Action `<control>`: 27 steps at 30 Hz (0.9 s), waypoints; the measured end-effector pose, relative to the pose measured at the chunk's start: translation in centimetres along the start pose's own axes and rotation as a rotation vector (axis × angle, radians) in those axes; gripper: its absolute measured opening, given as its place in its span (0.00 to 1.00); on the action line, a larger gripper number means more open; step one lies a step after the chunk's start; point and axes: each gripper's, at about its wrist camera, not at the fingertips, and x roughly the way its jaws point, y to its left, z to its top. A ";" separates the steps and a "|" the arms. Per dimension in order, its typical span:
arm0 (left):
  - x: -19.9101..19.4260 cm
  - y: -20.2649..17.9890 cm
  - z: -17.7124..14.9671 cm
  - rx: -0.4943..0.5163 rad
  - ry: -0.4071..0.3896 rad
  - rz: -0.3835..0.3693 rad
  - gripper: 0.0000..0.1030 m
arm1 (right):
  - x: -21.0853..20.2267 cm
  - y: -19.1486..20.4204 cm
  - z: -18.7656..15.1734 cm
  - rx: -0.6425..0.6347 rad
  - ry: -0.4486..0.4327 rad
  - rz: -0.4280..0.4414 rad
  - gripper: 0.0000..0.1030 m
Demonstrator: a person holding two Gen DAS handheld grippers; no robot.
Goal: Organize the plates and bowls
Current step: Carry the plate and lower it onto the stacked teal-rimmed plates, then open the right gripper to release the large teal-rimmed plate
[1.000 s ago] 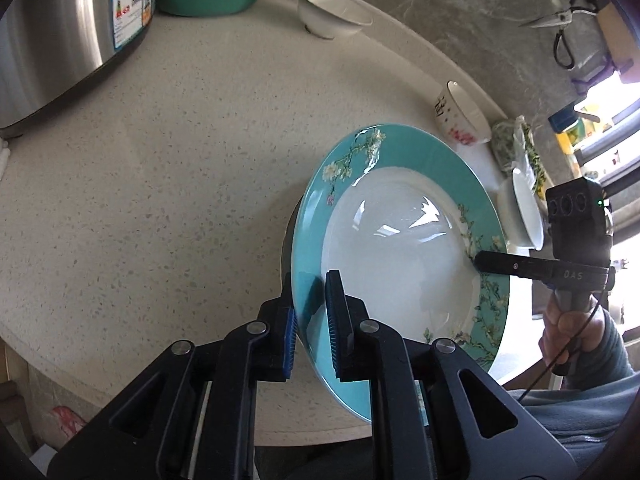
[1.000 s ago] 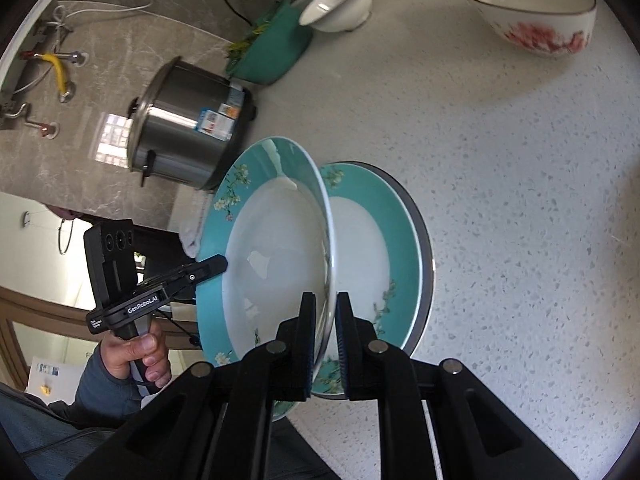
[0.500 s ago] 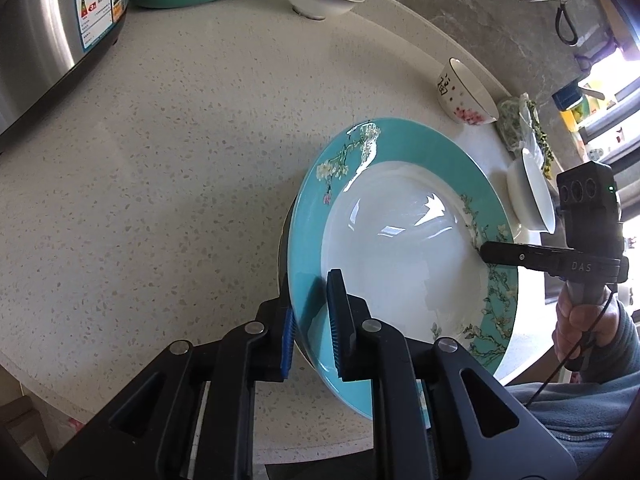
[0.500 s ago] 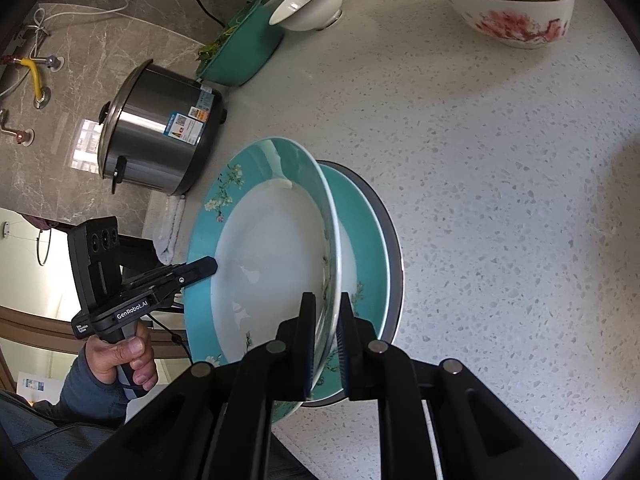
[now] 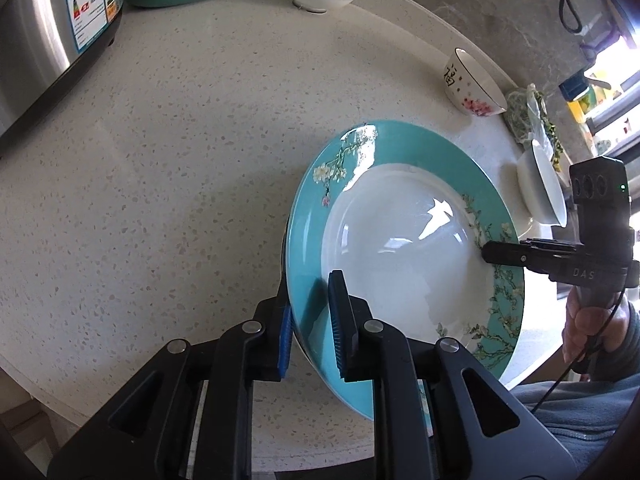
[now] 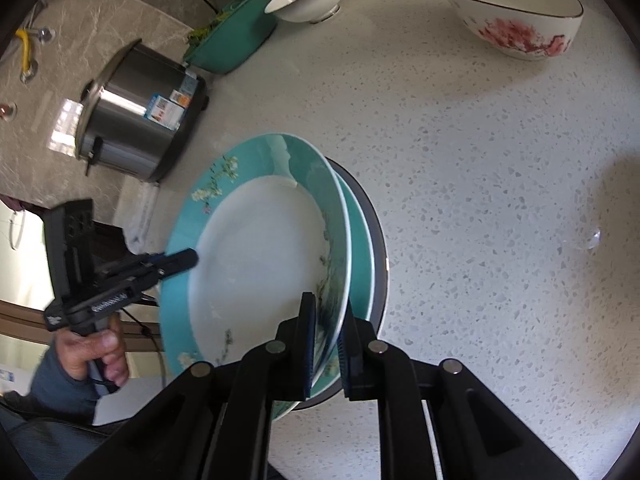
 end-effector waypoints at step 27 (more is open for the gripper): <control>-3.1 -4.0 5.3 -0.003 -0.169 0.023 0.69 | -4.8 -0.1 -2.6 0.018 -0.177 -0.032 0.50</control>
